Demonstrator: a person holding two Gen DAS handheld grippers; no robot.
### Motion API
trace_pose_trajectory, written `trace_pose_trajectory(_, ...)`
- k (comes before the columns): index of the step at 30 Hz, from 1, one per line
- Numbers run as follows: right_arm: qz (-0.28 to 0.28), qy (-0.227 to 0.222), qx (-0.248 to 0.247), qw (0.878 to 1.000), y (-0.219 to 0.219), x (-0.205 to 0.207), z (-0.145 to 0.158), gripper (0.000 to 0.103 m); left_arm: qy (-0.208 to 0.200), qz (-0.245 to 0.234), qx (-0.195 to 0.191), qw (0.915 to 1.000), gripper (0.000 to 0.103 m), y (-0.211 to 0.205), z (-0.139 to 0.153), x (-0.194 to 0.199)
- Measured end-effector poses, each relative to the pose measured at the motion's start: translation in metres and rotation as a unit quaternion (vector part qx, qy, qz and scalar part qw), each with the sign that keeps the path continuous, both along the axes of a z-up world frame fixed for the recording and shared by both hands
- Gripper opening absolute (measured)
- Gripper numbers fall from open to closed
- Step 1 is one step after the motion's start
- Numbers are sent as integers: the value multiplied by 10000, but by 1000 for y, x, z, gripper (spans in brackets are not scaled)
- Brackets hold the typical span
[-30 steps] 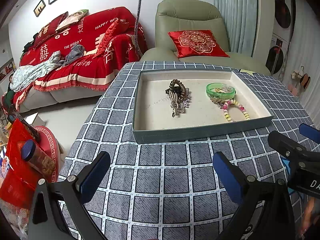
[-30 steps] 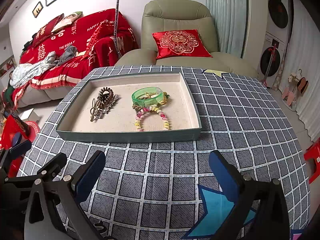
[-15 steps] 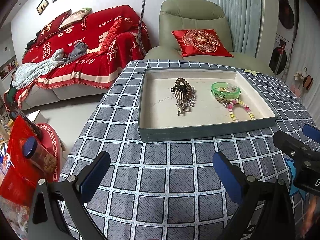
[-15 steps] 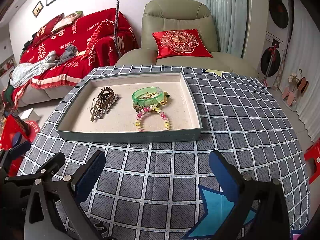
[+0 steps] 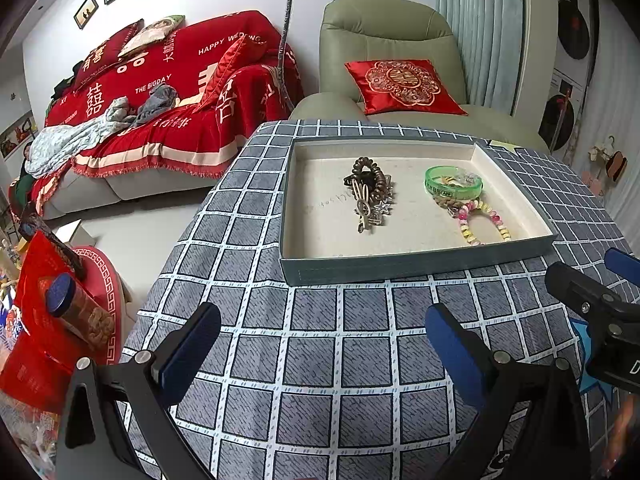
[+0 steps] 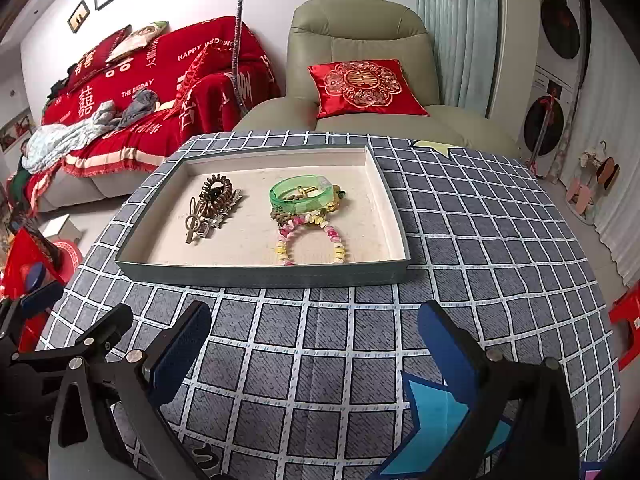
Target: Organize jewelry
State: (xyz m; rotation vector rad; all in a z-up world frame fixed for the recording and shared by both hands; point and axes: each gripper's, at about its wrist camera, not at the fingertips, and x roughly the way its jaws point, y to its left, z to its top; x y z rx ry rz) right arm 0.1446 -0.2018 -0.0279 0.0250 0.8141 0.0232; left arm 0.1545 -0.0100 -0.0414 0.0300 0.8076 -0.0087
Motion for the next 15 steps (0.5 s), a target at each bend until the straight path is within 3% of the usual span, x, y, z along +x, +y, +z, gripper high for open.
trace_pose_trajectory(15, 35, 3, 24, 10000, 2, 1, 4, 103, 16, 1, -5, 10000, 103, 1, 1, 0)
